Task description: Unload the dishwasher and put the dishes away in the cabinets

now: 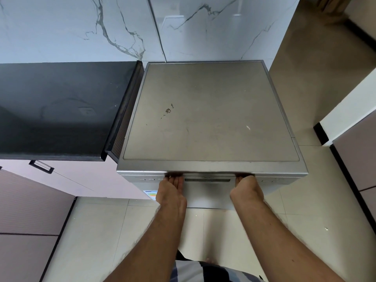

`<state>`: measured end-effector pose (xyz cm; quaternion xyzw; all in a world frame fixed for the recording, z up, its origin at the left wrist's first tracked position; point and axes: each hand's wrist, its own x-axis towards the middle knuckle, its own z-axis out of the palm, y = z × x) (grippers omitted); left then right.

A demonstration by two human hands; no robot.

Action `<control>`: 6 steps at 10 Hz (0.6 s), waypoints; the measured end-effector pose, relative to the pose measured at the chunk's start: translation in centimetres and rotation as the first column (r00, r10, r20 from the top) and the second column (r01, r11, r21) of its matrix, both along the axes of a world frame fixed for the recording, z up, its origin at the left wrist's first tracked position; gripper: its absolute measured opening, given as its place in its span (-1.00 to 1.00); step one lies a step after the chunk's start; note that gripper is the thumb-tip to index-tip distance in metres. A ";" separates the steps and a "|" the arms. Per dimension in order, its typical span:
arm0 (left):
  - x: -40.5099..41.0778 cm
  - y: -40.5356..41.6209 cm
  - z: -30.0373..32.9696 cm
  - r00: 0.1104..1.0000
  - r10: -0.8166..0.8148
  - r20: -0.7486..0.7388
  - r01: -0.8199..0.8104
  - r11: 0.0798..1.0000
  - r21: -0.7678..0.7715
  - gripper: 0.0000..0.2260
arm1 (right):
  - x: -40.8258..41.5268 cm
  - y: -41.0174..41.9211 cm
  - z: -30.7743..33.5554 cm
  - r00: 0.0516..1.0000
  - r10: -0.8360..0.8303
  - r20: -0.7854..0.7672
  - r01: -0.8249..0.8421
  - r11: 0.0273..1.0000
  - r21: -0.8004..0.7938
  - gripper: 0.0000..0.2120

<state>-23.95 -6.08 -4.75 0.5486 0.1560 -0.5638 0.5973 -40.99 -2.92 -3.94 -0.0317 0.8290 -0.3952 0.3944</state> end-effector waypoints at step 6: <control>8.2 2.6 5.1 -0.585 -0.262 0.767 0.654 0.408 0.638 -0.58 | -4.6 2.8 1.8 0.216 0.537 -0.816 -0.682 0.681 0.268 -0.79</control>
